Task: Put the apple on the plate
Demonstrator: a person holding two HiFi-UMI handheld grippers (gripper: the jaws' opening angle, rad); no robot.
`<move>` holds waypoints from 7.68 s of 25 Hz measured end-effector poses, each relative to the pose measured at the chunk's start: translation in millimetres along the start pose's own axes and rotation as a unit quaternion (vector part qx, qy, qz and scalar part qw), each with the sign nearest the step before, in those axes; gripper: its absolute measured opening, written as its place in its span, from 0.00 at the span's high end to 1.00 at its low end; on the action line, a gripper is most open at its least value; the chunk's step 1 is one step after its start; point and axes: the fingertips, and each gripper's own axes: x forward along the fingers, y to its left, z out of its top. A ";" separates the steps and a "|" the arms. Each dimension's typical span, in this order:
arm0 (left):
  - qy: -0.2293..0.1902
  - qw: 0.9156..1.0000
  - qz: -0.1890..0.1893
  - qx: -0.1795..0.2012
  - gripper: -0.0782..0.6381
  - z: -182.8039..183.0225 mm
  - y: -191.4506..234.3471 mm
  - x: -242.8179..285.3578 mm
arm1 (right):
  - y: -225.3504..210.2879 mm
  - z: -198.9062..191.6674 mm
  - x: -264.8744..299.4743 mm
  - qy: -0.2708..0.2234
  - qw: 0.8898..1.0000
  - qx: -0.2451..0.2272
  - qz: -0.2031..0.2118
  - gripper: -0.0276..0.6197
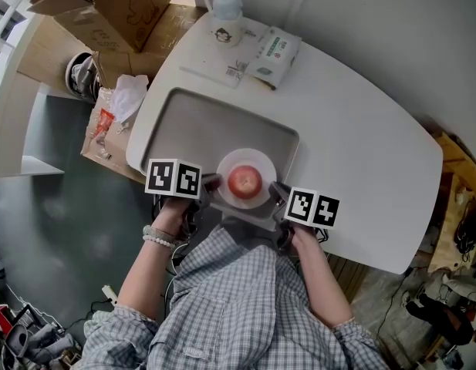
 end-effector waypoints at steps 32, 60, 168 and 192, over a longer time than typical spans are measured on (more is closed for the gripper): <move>-0.010 1.000 -0.003 0.010 0.84 6.0 9.9 1.0 | 9.1 3.8 14.2 -0.009 0.991 -0.118 -0.061 0.89; -0.030 0.999 -0.019 -0.026 0.84 10.0 7.9 1.2 | 10.8 4.4 17.0 0.003 0.977 -0.198 -0.083 0.89; -0.404 0.834 -0.039 0.374 0.88 29.3 -269.1 -151.2 | 84.6 111.8 -271.8 -0.418 0.826 -0.368 0.091 0.92; -0.393 0.842 -0.051 0.366 0.88 27.2 -269.7 -145.7 | 87.3 110.9 -269.2 -0.413 0.824 -0.377 0.091 0.92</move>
